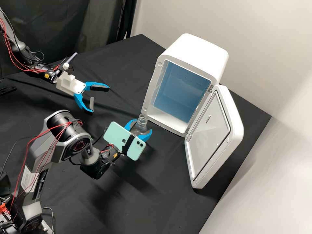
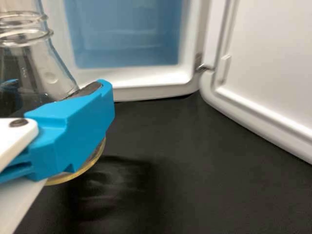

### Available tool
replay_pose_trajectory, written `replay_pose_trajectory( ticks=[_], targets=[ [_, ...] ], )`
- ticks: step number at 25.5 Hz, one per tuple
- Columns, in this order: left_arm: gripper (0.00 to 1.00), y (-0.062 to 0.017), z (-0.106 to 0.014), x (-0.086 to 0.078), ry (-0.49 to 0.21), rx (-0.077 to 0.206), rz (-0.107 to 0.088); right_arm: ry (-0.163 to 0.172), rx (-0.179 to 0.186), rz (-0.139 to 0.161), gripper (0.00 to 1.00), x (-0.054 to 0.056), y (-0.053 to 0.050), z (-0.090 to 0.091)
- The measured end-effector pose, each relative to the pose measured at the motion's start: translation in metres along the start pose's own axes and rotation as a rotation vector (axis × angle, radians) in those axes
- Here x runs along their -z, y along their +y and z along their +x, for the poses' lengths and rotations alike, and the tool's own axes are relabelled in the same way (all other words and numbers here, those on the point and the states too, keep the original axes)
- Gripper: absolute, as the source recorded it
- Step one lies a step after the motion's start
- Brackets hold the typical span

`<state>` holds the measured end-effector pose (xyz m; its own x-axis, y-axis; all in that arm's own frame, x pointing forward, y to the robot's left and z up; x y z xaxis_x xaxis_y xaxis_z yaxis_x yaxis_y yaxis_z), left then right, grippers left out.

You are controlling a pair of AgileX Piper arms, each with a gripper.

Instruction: Take the flask out of the incubator

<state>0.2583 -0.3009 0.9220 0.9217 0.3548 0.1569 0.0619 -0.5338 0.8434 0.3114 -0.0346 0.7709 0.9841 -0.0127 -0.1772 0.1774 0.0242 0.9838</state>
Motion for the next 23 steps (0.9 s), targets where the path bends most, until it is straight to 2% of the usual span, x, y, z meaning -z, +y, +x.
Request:
replay_pose_trajectory(
  ticks=[4, 6, 12, 15, 18, 23],
  targets=[
    [1.00, 0.0000, 0.000, 0.000, 0.000, 0.000, 0.007, 0.003, 0.071, 0.000, 0.00, 0.004, -0.017, -0.009],
    [1.00, 0.0000, 0.000, 0.000, 0.000, 0.000, 0.007, 0.011, 0.094, -0.004, 0.00, 0.006, -0.022, -0.012],
    [1.00, -0.0002, 0.000, -0.001, -0.004, 0.001, 0.007, 0.027, 0.113, -0.008, 0.00, 0.010, -0.027, -0.012],
    [1.00, -0.0001, 0.000, -0.001, -0.004, 0.000, 0.008, 0.027, 0.138, -0.006, 0.00, 0.011, -0.035, -0.011],
    [1.00, -0.0022, -0.002, -0.002, -0.005, 0.005, 0.004, 0.019, 0.181, -0.010, 0.00, 0.010, -0.049, -0.009],
    [1.00, -0.0005, -0.003, -0.002, -0.006, -0.002, 0.006, 0.045, 0.161, -0.029, 0.00, 0.012, -0.063, -0.004]
  ],
)
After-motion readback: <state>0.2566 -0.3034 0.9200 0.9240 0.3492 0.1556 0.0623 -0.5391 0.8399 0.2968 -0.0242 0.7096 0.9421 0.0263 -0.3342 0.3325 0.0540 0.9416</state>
